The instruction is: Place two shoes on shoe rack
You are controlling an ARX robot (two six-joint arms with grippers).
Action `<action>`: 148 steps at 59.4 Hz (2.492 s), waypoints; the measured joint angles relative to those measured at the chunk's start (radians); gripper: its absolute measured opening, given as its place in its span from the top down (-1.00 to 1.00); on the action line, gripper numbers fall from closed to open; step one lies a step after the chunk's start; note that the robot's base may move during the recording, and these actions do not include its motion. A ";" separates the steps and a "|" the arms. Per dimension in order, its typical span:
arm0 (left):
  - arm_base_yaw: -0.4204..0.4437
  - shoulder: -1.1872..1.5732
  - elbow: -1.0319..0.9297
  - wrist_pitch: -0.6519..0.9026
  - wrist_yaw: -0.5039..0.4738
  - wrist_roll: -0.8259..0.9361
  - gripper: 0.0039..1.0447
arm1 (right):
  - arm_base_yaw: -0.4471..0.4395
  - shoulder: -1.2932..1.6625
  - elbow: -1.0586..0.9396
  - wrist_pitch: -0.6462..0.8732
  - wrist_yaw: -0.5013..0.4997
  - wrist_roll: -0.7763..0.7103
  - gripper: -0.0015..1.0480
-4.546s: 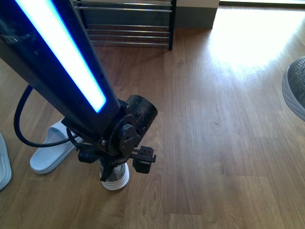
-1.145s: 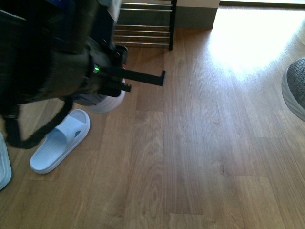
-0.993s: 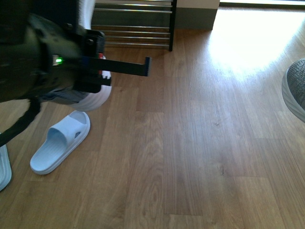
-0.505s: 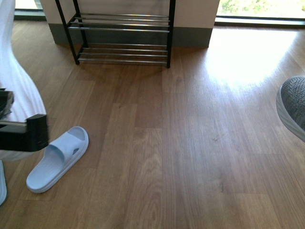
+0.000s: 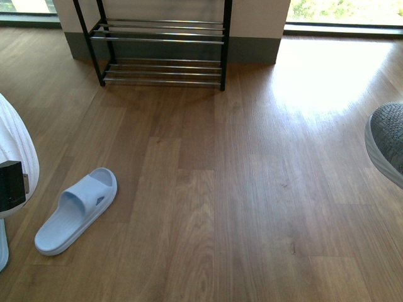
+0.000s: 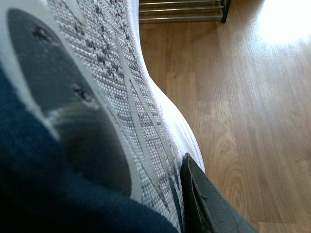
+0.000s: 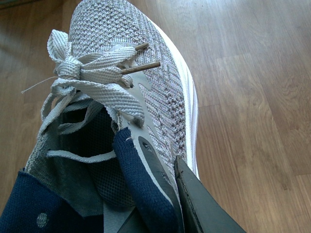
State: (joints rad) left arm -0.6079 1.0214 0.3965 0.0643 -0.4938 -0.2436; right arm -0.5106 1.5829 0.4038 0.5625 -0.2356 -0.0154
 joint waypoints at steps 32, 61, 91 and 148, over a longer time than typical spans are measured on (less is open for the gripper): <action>0.000 0.000 0.000 0.000 0.000 0.003 0.95 | 0.000 0.000 0.000 0.000 0.000 0.000 0.98; 0.000 -0.001 0.000 0.000 0.000 0.003 0.95 | 0.000 0.000 0.000 0.000 0.000 0.000 0.98; 0.000 -0.001 0.000 0.000 0.000 0.004 0.95 | 0.000 0.000 0.000 0.000 0.000 0.000 0.98; 0.002 -0.002 -0.002 0.000 0.000 0.009 0.95 | 0.004 0.000 0.000 0.000 0.001 0.000 0.98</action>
State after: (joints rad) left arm -0.6060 1.0199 0.3950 0.0643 -0.4942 -0.2344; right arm -0.5068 1.5826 0.4034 0.5625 -0.2348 -0.0154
